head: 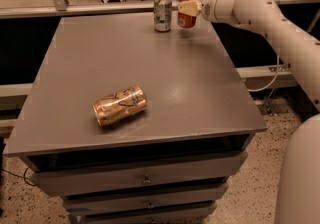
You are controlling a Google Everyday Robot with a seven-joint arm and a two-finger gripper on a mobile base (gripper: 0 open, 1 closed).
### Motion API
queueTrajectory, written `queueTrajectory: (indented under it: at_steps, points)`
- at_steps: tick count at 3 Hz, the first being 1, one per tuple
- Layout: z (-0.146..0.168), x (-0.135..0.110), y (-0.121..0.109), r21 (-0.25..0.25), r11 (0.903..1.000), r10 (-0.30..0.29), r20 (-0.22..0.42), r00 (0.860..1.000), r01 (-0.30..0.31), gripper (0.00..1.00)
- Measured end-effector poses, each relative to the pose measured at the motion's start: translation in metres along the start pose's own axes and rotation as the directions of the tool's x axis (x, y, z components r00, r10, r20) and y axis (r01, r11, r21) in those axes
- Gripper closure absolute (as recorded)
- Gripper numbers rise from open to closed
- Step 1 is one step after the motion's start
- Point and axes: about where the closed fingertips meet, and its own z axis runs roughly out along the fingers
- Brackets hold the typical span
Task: Move coke can near 7up can
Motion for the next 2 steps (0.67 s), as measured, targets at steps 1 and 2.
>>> queueTrajectory:
  at_steps: [1,2]
  points:
    - [0.0069,0.0082,0.006,-0.056,0.9984,0.007,-0.013,1.0,-0.008,0.82]
    - [0.0123,0.0129,0.0116,-0.097,0.9953,0.003,-0.018,1.0,-0.005,0.6]
